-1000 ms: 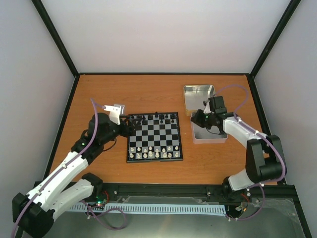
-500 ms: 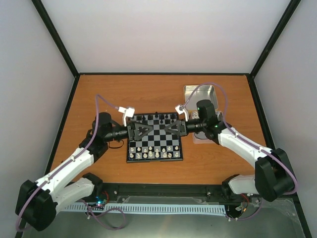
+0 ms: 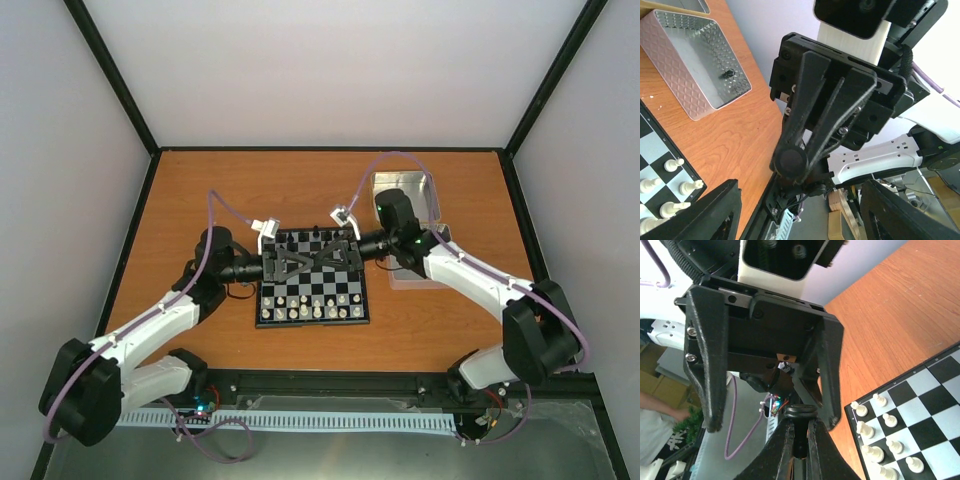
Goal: Set up the chess pieces on the board
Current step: Place the chess piece on the chessboard.
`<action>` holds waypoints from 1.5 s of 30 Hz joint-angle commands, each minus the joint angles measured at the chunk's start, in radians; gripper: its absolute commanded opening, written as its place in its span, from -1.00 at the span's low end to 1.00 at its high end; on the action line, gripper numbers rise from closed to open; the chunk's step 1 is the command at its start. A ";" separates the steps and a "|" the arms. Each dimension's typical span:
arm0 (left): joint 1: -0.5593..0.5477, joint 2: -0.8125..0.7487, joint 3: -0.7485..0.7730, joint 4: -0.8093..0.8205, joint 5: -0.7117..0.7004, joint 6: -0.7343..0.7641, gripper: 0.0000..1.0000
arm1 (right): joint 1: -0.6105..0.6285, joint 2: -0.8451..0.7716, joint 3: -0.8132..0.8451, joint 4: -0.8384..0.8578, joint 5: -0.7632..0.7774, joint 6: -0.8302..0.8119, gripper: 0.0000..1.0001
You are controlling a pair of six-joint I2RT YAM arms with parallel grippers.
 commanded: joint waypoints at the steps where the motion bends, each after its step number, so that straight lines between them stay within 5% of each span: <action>1: 0.002 0.022 0.001 0.087 0.016 -0.113 0.24 | 0.031 0.022 0.061 -0.112 -0.006 -0.128 -0.94; 6: 0.002 0.014 -0.026 0.122 -0.041 -0.202 0.00 | 0.033 0.030 0.082 -0.173 0.015 -0.189 -0.95; 18: 0.002 0.046 -0.020 0.100 -0.037 -0.234 -0.17 | 0.057 0.058 0.120 -0.224 0.053 -0.237 -0.94; 34: 0.002 0.055 -0.007 0.048 -0.053 -0.194 -0.86 | 0.066 0.071 0.139 -0.247 0.064 -0.255 -0.94; 45: 0.002 0.039 -0.014 0.069 -0.086 -0.175 -0.90 | 0.064 -0.032 0.053 -0.126 0.083 -0.180 0.08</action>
